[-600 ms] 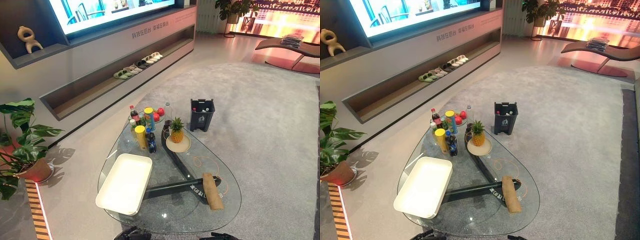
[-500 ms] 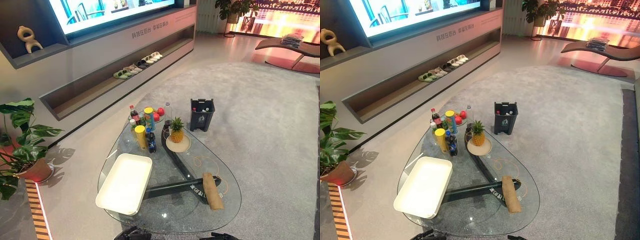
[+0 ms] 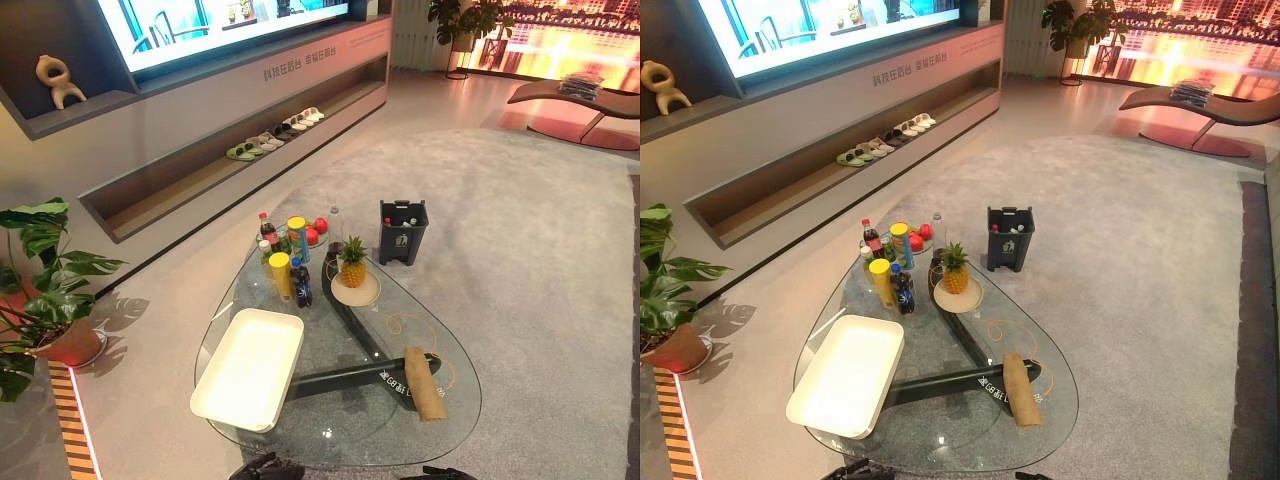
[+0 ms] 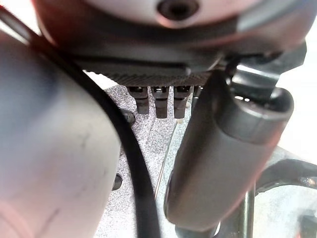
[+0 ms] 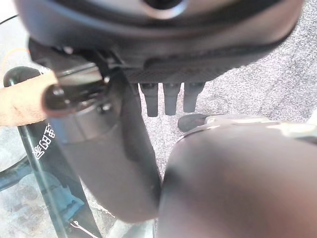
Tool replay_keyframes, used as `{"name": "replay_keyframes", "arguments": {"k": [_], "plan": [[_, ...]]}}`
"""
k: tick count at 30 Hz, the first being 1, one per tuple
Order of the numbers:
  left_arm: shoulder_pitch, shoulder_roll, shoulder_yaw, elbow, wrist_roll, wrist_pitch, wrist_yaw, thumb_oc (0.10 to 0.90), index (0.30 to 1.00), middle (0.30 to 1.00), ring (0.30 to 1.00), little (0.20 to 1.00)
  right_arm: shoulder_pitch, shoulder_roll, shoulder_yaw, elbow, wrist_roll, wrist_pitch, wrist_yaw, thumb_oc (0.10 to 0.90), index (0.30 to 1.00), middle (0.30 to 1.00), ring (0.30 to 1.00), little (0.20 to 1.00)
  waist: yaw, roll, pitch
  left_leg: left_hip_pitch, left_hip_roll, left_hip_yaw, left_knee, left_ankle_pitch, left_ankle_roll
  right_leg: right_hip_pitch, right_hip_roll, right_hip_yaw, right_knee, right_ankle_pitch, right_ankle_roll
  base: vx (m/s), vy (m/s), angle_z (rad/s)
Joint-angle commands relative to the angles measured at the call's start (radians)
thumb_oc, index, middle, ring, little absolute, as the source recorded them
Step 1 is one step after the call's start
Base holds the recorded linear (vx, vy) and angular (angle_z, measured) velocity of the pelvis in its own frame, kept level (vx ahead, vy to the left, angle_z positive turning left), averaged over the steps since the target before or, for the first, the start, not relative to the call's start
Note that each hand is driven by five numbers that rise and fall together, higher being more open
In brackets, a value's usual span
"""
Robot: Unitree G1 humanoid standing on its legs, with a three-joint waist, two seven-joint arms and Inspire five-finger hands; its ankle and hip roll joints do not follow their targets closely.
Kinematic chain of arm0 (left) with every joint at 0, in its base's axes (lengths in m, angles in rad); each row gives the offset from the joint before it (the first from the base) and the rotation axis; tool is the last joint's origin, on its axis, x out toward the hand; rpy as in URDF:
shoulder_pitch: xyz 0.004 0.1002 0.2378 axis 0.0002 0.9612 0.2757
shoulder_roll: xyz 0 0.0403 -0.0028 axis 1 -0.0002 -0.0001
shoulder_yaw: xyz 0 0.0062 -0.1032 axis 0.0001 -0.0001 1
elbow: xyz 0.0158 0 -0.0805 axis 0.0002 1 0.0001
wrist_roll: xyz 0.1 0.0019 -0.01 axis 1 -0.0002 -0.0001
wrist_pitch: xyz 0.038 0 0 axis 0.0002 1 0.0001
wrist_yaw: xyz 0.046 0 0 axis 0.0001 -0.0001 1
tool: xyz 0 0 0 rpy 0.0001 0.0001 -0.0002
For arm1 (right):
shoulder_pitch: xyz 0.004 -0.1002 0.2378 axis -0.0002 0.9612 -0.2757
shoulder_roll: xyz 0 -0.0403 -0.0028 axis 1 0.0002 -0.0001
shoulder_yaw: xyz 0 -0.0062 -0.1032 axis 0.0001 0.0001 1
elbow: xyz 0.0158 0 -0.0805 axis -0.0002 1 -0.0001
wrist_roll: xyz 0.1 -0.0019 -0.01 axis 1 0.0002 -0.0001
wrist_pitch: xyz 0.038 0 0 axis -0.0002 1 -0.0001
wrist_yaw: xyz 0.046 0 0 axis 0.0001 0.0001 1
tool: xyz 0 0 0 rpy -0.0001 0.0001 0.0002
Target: Wipe the table with a cloth and put it in the basket.
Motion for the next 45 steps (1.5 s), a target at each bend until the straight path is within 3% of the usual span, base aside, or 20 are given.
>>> {"name": "replay_keyframes", "arguments": {"k": [1, 14, 20, 26, 30, 35, 40, 45], "plan": [[-0.063, 0.013, -0.003, 0.048, 0.008, -0.011, -0.015, 0.8, 0.9, 0.9, 0.9, 0.9, -0.015, 0.02, 0.002, 0.059, -0.008, -0.017, -0.013, 0.8, 0.9, 0.9, 0.9, 0.9, -0.005, -0.022, -0.01, -0.023, -0.021, 0.147, 0.071, -0.116, 0.035, -0.053, -0.044, -0.017, 0.04, -0.022, 0.06, 0.0, 0.0, 0.0], [-0.062, 0.014, -0.005, 0.054, 0.023, -0.004, -0.004, 0.8, 0.9, 0.9, 0.9, 0.9, -0.029, 0.015, 0.028, 0.042, -0.063, -0.048, -0.024, 0.8, 0.9, 0.9, 0.9, 0.9, 0.0, -0.023, -0.009, -0.024, -0.019, 0.141, 0.071, -0.114, 0.032, -0.052, -0.044, -0.019, 0.041, -0.022, 0.059, 0.0, 0.0, 0.0], [-0.067, 0.015, -0.006, 0.051, 0.032, 0.011, 0.001, 0.8, 0.9, 0.9, 0.9, 0.9, -0.039, 0.013, 0.021, 0.035, -0.007, -0.118, -0.087, 0.8, 0.9, 0.9, 0.9, 0.9, 0.002, -0.02, -0.004, -0.022, -0.018, 0.138, 0.065, -0.11, 0.031, -0.054, -0.042, -0.018, 0.044, -0.022, 0.059, 0.0, 0.0, 0.0], [-0.068, 0.023, -0.011, 0.016, 0.046, 0.039, 0.018, 0.8, 0.9, 0.9, 0.9, 0.9, -0.063, -0.034, 0.009, -0.085, -0.013, -0.269, -0.141, 0.8, 0.9, 0.9, 0.9, 0.9, 0.003, -0.014, 0.026, -0.048, -0.019, 0.136, 0.084, -0.114, 0.032, -0.085, -0.051, -0.034, 0.073, -0.024, 0.063, 0.01, -0.003, 0.0], [-0.06, 0.045, -0.023, -0.021, 0.037, 0.055, 0.014, 0.8, 0.9, 0.9, 0.9, 0.9, -0.06, -0.066, 0.013, -0.19, -0.018, -0.296, -0.172, 0.8, 0.9, 0.9, 0.9, 0.9, 0.0, -0.013, 0.045, -0.061, -0.019, 0.137, 0.099, -0.118, 0.037, -0.099, -0.058, -0.043, 0.087, -0.028, 0.061, 0.0, 0.0, 0.0], [-0.066, 0.063, -0.035, -0.1, 0.018, 0.081, 0.044, 0.8, 0.9, 0.9, 0.9, 0.9, -0.047, -0.109, 0.021, -0.466, -0.034, -0.24, -0.323, 0.8, 0.9, 0.9, 0.9, 0.9, -0.01, -0.018, 0.085, -0.129, -0.022, 0.13, 0.152, -0.12, 0.043, -0.166, -0.068, -0.047, 0.135, -0.032, 0.049, -0.01, 0.004, 0.0], [-0.109, 0.063, -0.049, -0.158, -0.034, 0.1, 0.114, 0.8, 0.9, 0.9, 0.9, 0.9, -0.08, -0.138, 0.015, -0.647, -0.05, -0.238, -0.506, 0.8, 0.9, 0.9, 0.9, 0.9, -0.027, -0.001, 0.163, -0.232, -0.033, 0.115, 0.18, -0.098, 0.049, -0.28, -0.073, -0.04, 0.199, -0.036, 0.032, -0.15, 0.065, 0.02], [-0.155, 0.053, -0.049, -0.193, -0.076, 0.086, 0.151, 0.8, 0.9, 0.9, 0.9, 0.9, -0.127, -0.167, 0.002, -0.765, -0.106, -0.247, -0.613, 0.8, 0.9, 0.9, 0.9, 0.9, -0.046, 0.012, 0.248, -0.359, -0.038, 0.11, 0.25, -0.086, 0.057, -0.42, -0.085, -0.025, 0.304, -0.047, 0.012, -0.15, 0.072, -0.01]]}}
